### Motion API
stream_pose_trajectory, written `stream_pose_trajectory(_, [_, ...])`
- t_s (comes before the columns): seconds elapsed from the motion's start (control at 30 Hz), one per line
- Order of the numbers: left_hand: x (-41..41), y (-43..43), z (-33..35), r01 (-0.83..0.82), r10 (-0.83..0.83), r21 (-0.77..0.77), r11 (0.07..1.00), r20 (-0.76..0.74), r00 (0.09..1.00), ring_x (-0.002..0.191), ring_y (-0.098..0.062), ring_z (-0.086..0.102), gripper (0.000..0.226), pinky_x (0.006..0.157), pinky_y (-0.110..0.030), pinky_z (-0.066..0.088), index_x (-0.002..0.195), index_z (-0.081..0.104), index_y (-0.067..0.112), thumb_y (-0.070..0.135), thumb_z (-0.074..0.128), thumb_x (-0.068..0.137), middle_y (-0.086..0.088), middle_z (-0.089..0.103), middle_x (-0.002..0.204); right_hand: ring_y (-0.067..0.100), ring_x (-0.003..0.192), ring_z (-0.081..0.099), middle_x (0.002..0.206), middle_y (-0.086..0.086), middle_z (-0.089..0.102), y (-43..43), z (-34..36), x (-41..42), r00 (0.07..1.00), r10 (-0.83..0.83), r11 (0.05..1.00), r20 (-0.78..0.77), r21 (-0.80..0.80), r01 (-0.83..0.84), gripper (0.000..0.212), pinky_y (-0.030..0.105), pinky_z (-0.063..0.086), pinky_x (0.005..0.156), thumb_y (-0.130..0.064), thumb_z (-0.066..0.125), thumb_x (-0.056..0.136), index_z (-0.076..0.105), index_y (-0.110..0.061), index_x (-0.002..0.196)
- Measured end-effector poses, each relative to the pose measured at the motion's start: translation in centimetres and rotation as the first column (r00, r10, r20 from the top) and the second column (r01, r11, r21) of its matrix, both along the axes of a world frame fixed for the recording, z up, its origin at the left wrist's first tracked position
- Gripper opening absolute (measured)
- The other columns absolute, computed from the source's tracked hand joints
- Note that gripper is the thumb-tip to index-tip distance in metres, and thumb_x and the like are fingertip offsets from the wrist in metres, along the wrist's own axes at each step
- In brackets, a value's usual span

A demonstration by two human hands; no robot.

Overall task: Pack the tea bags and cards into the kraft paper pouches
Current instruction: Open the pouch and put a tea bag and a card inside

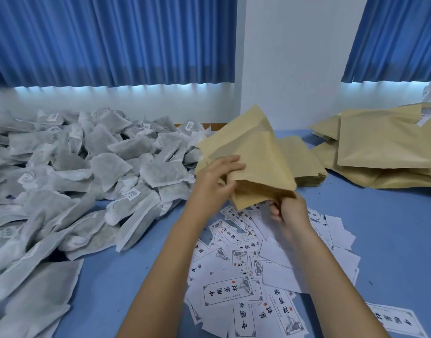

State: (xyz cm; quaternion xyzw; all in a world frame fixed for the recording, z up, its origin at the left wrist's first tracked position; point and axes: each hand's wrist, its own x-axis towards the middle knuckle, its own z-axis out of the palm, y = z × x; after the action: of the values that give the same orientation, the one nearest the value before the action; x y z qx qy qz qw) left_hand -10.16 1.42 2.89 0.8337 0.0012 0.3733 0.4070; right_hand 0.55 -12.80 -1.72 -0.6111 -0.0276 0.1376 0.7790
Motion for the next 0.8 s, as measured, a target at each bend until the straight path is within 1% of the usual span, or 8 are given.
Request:
stream_pose_trajectory(0.07, [-0.4, 2.7, 0.2, 0.076, -0.095, -0.119, 0.990, -0.165, 0.982, 0.094, -0.003, 0.064, 0.040, 0.084, -0.018, 0.049, 0.115, 0.065, 0.030, 0.024, 0.077, 0.077, 0.007, 0.064, 0.120, 0.007, 0.032, 0.030, 0.062, 0.009, 0.045, -0.2, 0.4, -0.1, 0.998, -0.008, 0.995, -0.068, 0.103, 0.015, 0.029, 0.015, 0.016, 0.032, 0.009, 0.027, 0.092, 0.044, -0.008, 0.077])
stream_pose_trajectory(0.13, [-0.1, 6.1, -0.5, -0.165, 0.209, 0.154, 0.974, -0.341, 0.916, 0.116, -0.007, 0.054, 0.060, 0.096, -0.020, 0.040, 0.128, 0.055, 0.034, 0.049, 0.074, 0.073, 0.003, 0.056, 0.131, 0.005, 0.031, 0.030, 0.065, 0.007, 0.044, -0.3, 0.7, -0.3, 0.991, 0.006, 0.976, -0.133, 0.216, 0.023, 0.027, 0.015, 0.016, 0.030, 0.006, 0.031, 0.096, 0.043, -0.008, 0.076])
stream_pose_trajectory(0.2, [-0.2, 8.8, -1.9, -0.308, 0.627, 0.598, 0.740, -0.450, 0.636, 0.140, -0.030, 0.024, 0.088, 0.112, -0.044, 0.023, 0.145, 0.030, 0.036, 0.063, 0.069, 0.071, -0.007, 0.026, 0.153, 0.004, 0.031, 0.029, 0.066, 0.007, 0.042, -0.3, 1.0, -0.3, 0.983, 0.032, 0.952, -0.181, 0.306, 0.025, 0.027, 0.015, 0.016, 0.029, 0.005, 0.032, 0.097, 0.042, -0.007, 0.076])
stream_pose_trajectory(0.3, [-0.6, 10.3, -3.4, -0.310, 0.764, 0.709, 0.634, -0.510, 0.395, 0.135, -0.041, 0.022, 0.093, 0.106, -0.054, 0.027, 0.147, 0.014, 0.044, 0.063, 0.067, 0.072, -0.016, 0.019, 0.150, 0.005, 0.033, 0.029, 0.066, 0.008, 0.042, -0.2, 1.1, -0.2, 0.976, 0.050, 0.939, -0.211, 0.343, 0.026, 0.027, 0.015, 0.017, 0.030, 0.005, 0.031, 0.098, 0.043, -0.006, 0.076])
stream_pose_trajectory(0.43, [-0.3, 10.1, -2.7, -0.556, 0.745, 0.499, 0.665, -0.387, 0.543, 0.111, -0.036, 0.041, 0.057, 0.091, -0.044, 0.034, 0.132, 0.039, 0.035, 0.048, 0.060, 0.080, -0.016, 0.049, 0.114, 0.006, 0.035, 0.029, 0.066, 0.008, 0.042, 0.0, 1.0, -0.1, 0.965, 0.056, 0.932, -0.257, 0.359, 0.042, 0.027, 0.014, 0.018, 0.031, 0.003, 0.032, 0.099, 0.043, -0.006, 0.076])
stream_pose_trajectory(0.6, [-2.4, 7.3, -0.2, -0.551, 0.552, 0.051, 0.833, -0.024, 0.833, 0.088, -0.020, 0.047, 0.059, 0.070, -0.024, 0.040, 0.124, 0.044, 0.031, 0.022, 0.073, 0.073, -0.008, 0.039, 0.112, 0.008, 0.040, 0.030, 0.066, 0.007, 0.046, -0.1, 0.9, -0.2, 0.957, 0.051, 0.937, -0.287, 0.344, 0.053, 0.030, 0.014, 0.022, 0.032, 0.001, 0.032, 0.100, 0.045, -0.005, 0.074])
stream_pose_trajectory(0.73, [-6.0, 6.6, 0.3, -0.745, 0.859, 0.432, 0.508, -0.187, 0.477, 0.083, -0.035, 0.051, 0.052, 0.064, -0.036, 0.043, 0.125, 0.045, 0.026, 0.018, 0.061, 0.076, -0.018, 0.037, 0.120, 0.007, 0.034, 0.036, 0.067, 0.008, 0.047, -0.1, 0.7, -0.3, 0.959, 0.045, 0.940, -0.280, 0.336, 0.054, 0.030, 0.014, 0.025, 0.031, 0.000, 0.031, 0.101, 0.047, -0.006, 0.077])
stream_pose_trajectory(0.8, [-7.1, 5.9, -0.9, -0.623, 0.796, 0.526, 0.579, -0.530, 0.292, 0.106, -0.038, 0.049, 0.057, 0.080, -0.041, 0.044, 0.133, 0.034, 0.027, 0.034, 0.061, 0.083, -0.019, 0.029, 0.133, 0.007, 0.033, 0.039, 0.068, 0.009, 0.048, 0.0, 0.7, -0.3, 0.960, 0.043, 0.941, -0.277, 0.335, 0.055, 0.028, 0.014, 0.028, 0.031, 0.000, 0.031, 0.101, 0.048, -0.005, 0.079])
